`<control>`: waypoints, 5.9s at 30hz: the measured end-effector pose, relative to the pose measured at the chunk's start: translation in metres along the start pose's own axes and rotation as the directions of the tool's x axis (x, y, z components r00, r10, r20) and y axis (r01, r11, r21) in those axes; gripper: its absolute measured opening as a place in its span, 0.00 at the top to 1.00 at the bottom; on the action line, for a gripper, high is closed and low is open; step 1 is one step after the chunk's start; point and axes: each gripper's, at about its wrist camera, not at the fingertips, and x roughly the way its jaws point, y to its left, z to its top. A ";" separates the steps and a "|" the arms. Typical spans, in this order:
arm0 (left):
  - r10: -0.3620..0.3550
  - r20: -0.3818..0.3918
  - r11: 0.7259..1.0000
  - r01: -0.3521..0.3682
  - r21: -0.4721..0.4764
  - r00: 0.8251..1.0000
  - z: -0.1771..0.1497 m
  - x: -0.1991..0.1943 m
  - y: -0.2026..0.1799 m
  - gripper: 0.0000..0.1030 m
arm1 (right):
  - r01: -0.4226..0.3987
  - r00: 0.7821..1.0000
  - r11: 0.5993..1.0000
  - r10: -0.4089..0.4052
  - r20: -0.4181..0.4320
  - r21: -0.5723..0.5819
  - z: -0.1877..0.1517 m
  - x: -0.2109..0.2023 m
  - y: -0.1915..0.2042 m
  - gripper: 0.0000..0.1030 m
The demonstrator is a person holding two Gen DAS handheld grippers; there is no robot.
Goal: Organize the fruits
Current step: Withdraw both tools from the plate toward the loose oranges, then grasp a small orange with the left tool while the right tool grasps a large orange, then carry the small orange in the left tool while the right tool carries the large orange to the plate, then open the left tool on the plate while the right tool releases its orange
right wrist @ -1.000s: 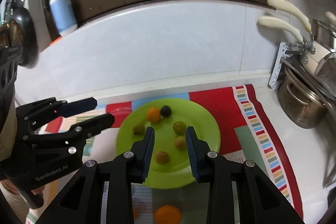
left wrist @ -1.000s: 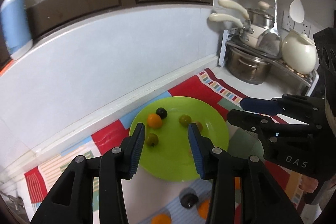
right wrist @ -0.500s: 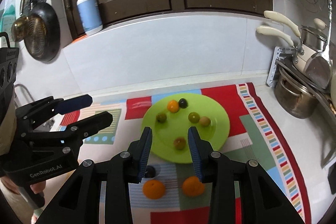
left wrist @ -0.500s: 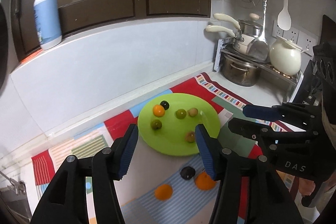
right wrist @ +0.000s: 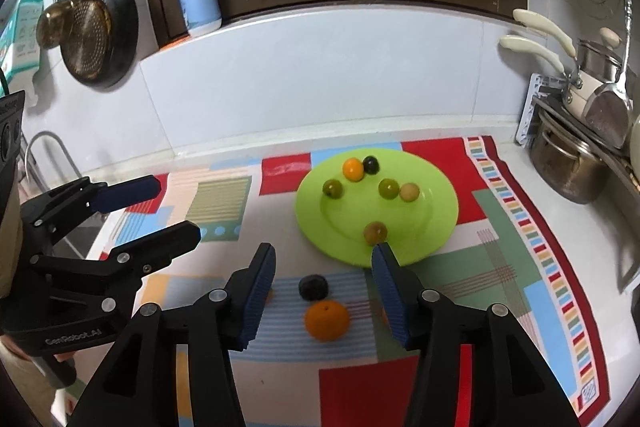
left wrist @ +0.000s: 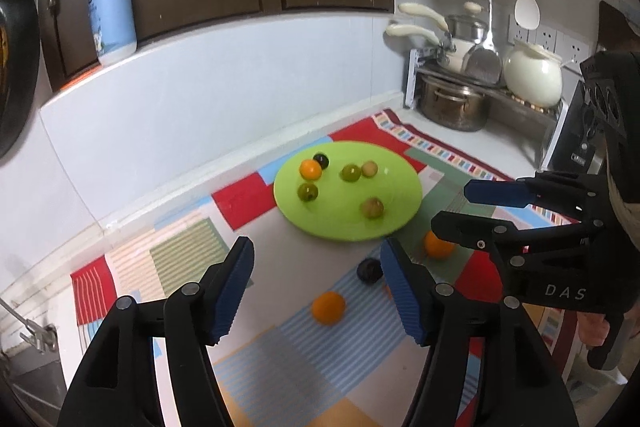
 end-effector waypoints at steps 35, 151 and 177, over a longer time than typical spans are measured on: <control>-0.083 -0.173 0.990 0.102 0.101 0.981 -0.057 0.084 -0.002 0.37 | 0.016 0.966 1.000 -0.014 -0.259 0.003 -0.057 0.084 -0.006 0.50; -0.080 -0.079 0.997 0.077 -0.030 0.994 0.090 0.157 -0.009 0.68 | 0.012 0.999 0.998 -0.009 -0.051 0.066 0.061 0.103 -0.095 0.58; -0.067 -0.138 0.998 0.065 -0.019 0.988 0.074 0.200 -0.002 0.63 | 0.017 0.990 0.995 -0.003 -0.141 0.097 0.053 0.154 -0.109 0.58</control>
